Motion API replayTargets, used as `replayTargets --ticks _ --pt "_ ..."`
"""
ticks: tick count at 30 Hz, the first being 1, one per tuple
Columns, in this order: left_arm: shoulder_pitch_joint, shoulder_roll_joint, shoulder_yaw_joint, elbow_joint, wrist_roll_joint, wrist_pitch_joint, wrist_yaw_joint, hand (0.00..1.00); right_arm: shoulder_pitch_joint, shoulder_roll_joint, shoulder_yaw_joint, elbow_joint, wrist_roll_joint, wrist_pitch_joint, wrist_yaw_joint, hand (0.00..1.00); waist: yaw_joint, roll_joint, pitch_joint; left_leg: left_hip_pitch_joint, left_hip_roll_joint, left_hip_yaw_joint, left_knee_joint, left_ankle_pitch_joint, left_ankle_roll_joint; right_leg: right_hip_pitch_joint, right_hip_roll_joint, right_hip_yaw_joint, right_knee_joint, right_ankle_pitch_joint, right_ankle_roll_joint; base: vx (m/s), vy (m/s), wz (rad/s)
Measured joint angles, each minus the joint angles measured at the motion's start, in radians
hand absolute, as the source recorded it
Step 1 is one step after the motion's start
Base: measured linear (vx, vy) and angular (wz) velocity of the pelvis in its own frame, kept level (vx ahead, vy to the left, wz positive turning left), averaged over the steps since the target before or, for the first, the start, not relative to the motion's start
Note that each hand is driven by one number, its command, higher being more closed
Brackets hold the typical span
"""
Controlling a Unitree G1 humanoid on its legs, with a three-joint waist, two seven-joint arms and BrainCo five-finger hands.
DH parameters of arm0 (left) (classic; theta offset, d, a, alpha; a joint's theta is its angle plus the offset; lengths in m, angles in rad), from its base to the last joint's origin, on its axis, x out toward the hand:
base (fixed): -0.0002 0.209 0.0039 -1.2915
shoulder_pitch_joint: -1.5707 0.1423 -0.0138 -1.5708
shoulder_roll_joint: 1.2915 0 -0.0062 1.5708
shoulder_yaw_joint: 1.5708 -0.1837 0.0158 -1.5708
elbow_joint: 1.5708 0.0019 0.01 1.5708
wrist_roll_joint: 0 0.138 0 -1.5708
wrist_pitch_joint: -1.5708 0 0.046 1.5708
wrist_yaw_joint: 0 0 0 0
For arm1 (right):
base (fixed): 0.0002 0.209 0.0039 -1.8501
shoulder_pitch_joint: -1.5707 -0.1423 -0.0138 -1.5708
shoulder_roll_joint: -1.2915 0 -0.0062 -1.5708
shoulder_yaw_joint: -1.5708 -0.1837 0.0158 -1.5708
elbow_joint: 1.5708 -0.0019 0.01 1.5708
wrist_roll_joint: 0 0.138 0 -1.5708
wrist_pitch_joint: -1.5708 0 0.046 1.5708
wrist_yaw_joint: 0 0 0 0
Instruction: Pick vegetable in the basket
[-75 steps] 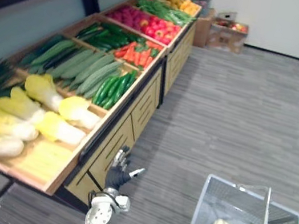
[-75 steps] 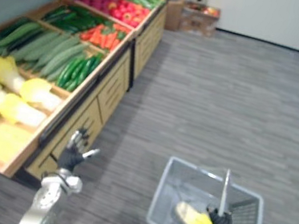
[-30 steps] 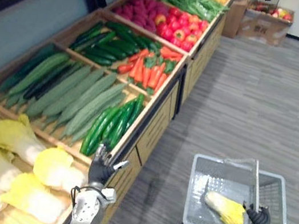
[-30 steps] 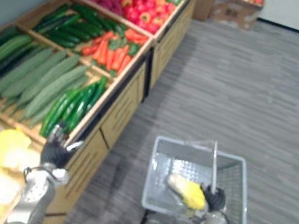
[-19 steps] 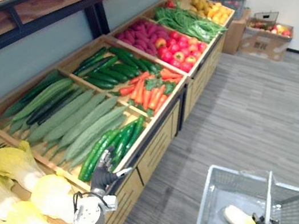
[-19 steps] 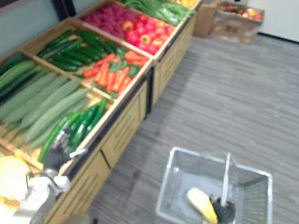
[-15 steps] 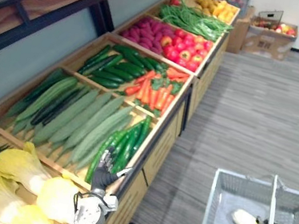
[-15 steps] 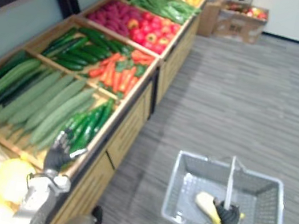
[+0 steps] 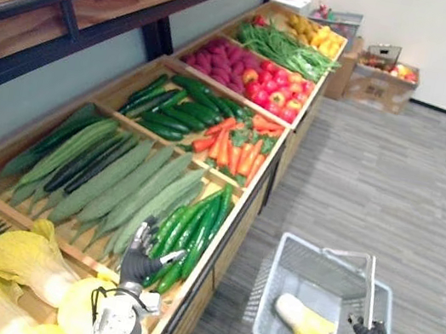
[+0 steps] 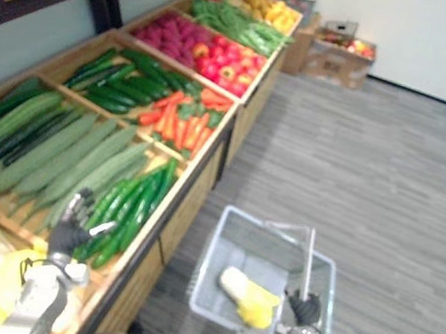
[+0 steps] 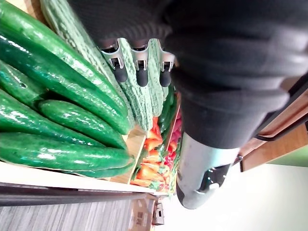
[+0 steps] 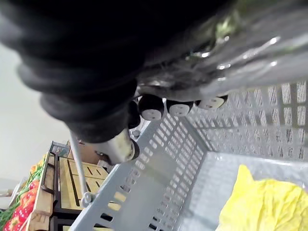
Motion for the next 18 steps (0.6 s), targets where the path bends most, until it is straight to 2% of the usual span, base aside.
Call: replayTargets --ticks 1,2,3,4,5,6,7,8,10,11,12,13,14,15,16,18 --pt "-0.022 0.007 -0.002 -0.002 0.000 0.002 0.000 0.00 -0.024 0.000 0.002 0.001 -0.003 0.001 0.002 1.00 0.008 -0.003 0.017 -0.020 0.001 -0.031 -0.006 0.020 0.006 -0.002 0.003 -0.018 -0.015 0.002 0.069 -0.07 -0.127 0.17" --pt "-0.033 0.006 -0.007 0.000 0.000 0.002 0.001 0.00 -0.024 0.000 0.002 0.003 -0.004 0.001 0.002 1.00 0.009 -0.001 0.025 -0.018 0.004 -0.050 -0.024 0.017 0.008 0.000 0.008 -0.024 -0.002 0.003 0.072 -0.10 -0.132 0.61" --pt "-0.054 0.008 -0.019 0.000 0.000 0.002 0.005 0.00 -0.022 0.002 0.000 0.010 -0.003 0.005 0.001 1.00 0.003 -0.002 0.028 -0.003 0.008 -0.091 -0.076 0.008 -0.007 -0.007 0.014 -0.013 0.028 0.014 0.087 -0.05 -0.043 1.04" --pt "-0.090 0.005 -0.023 0.001 0.001 0.000 0.007 0.00 -0.029 0.006 -0.009 0.016 -0.003 0.005 -0.001 1.00 -0.011 -0.039 0.043 -0.058 -0.018 -0.090 0.104 0.006 -0.014 -0.005 -0.010 -0.006 0.036 -0.008 0.098 -0.01 -0.066 0.98" --pt "-0.097 -0.003 -0.023 0.001 0.002 -0.002 0.008 0.00 -0.036 -0.006 -0.010 0.016 -0.004 0.007 0.000 1.00 -0.003 -0.028 0.043 -0.099 0.000 -0.093 0.277 -0.037 -0.019 -0.006 -0.001 -0.021 0.048 -0.031 0.095 0.03 -0.055 0.56" --pt "-0.098 -0.011 -0.021 0.004 0.002 -0.002 0.009 0.00 -0.043 -0.017 -0.009 0.016 -0.005 0.009 0.000 1.00 0.003 -0.001 0.044 -0.108 0.030 -0.103 0.304 -0.080 -0.043 -0.010 0.024 -0.021 0.065 -0.034 0.094 0.00 0.000 0.00" --pt "-0.104 -0.025 -0.018 0.012 0.001 -0.001 0.011 0.00 -0.049 -0.033 -0.003 0.016 -0.004 0.017 0.000 1.00 0.017 0.032 0.045 -0.096 0.055 -0.135 0.277 -0.167 -0.045 -0.041 0.049 -0.015 0.127 -0.049 0.093 -0.06 0.035 0.15" --pt "-0.116 -0.024 -0.015 0.026 0.000 -0.001 0.014 0.00 -0.048 -0.025 0.008 0.016 -0.004 0.019 0.000 1.00 0.017 0.012 0.053 -0.081 0.037 -0.147 0.239 -0.154 -0.063 -0.040 0.029 -0.018 0.135 -0.073 0.103 -0.07 0.034 0.25" --pt "-0.109 -0.037 0.001 0.040 -0.001 0.000 0.029 0.00 -0.061 -0.035 0.022 0.016 -0.005 0.021 0.001 1.00 0.018 0.006 0.050 -0.067 0.040 -0.151 0.195 -0.126 -0.083 -0.033 0.035 -0.027 0.114 -0.093 0.092 -0.03 -0.106 0.25" --pt "-0.100 -0.055 0.003 0.040 -0.001 0.000 0.040 0.00 -0.062 -0.050 0.037 0.016 -0.006 0.021 0.001 1.00 0.018 0.023 0.053 -0.063 0.053 -0.163 0.175 -0.109 -0.086 -0.033 0.048 -0.040 0.128 -0.104 0.088 -0.03 -0.156 0.19" --pt "-0.096 -0.059 0.001 0.039 -0.001 0.000 0.041 0.00 -0.057 -0.056 0.044 0.015 -0.005 0.021 0.000 1.00 0.014 0.030 0.053 -0.060 0.058 -0.172 0.154 -0.093 -0.077 -0.033 0.054 -0.054 0.131 -0.113 0.080 -0.04 -0.204 0.44" --pt "-0.086 -0.063 0.001 0.039 -0.004 0.000 0.041 0.00 -0.043 -0.062 0.045 0.013 -0.004 0.021 0.001 1.00 0.013 0.039 0.051 -0.052 0.065 -0.174 0.129 -0.024 -0.013 -0.022 0.058 -0.088 0.129 -0.135 0.055 -0.01 -0.180 0.57" --pt "-0.084 -0.070 0.001 0.041 -0.009 0.001 0.041 0.00 -0.037 -0.068 0.044 0.013 -0.003 0.021 0.000 1.00 0.009 0.039 0.052 -0.075 0.053 -0.165 0.160 -0.003 0.027 -0.020 0.054 -0.105 0.134 -0.146 0.045 -0.03 -0.232 0.85" --pt "-0.079 -0.091 -0.012 0.039 -0.018 0.002 0.034 0.00 -0.023 -0.080 0.031 0.012 -0.002 0.021 -0.001 1.00 0.002 0.030 0.057 -0.116 0.050 -0.096 0.216 0.046 0.082 -0.012 0.041 -0.138 0.134 -0.151 0.043 -0.02 -0.221 0.84" --pt "-0.063 -0.105 -0.021 0.037 -0.018 0.002 0.027 0.00 -0.013 -0.091 0.015 0.012 -0.002 0.021 -0.001 1.00 0.006 0.032 0.056 -0.119 0.051 -0.047 0.214 0.093 0.073 0.007 0.040 -0.164 0.128 -0.157 0.032 -0.03 -0.228 0.76" --pt "-0.040 -0.106 -0.032 0.037 -0.018 0.002 0.015 0.00 -0.004 -0.117 0.013 0.013 -0.002 0.021 -0.002 1.00 0.012 0.028 0.061 -0.121 0.053 -0.026 0.242 0.109 0.061 0.030 0.042 -0.197 0.126 -0.172 0.014 -0.01 -0.210 0.42"
